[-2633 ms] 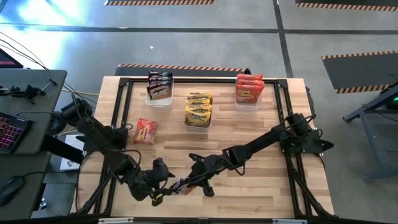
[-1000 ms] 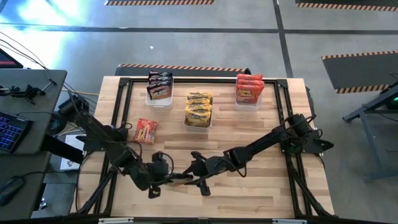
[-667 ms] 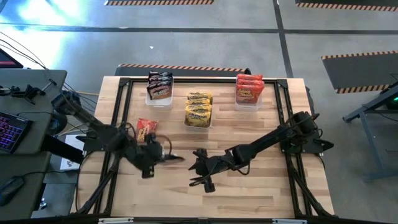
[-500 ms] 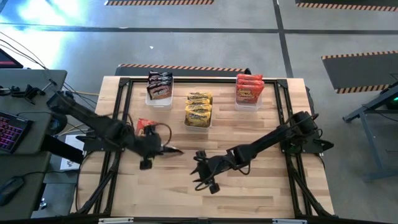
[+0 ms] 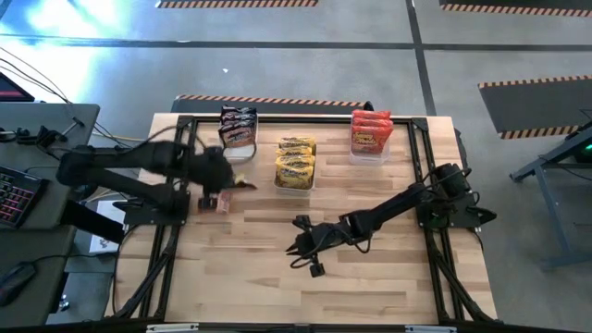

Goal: Sort Maruchan noodles
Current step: Put the black noodle pack into the white bin

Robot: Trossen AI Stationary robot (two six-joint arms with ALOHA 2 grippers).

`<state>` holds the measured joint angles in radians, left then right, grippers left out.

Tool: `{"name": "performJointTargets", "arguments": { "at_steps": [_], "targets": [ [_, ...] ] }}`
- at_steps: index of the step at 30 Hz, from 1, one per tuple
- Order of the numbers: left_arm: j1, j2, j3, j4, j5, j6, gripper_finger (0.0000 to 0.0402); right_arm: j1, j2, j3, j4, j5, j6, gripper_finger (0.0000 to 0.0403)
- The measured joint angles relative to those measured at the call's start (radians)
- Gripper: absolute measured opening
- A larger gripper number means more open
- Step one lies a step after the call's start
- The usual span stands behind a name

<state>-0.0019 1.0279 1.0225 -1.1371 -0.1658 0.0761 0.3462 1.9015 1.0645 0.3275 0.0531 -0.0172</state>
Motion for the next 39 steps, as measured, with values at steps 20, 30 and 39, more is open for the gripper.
{"name": "performJointTargets", "arguments": {
  "at_steps": [20, 30, 39],
  "targets": [
    [0.641, 0.454, 0.376, -0.113, 0.027, 0.600, 0.0080, 0.012, 0.000, 0.000, -0.006, 0.000, -0.017, 0.0000],
    [0.758, 0.593, 0.350, -0.067, 0.060, 0.602, 0.0080, 0.017, 0.000, 0.000, -0.016, -0.001, -0.007, 0.0000],
    [0.807, 0.599, 0.336, -0.013, 0.119, 0.623, 0.0080, 0.017, 0.000, 0.000, -0.020, -0.001, -0.006, 0.0000]
  ]
}}
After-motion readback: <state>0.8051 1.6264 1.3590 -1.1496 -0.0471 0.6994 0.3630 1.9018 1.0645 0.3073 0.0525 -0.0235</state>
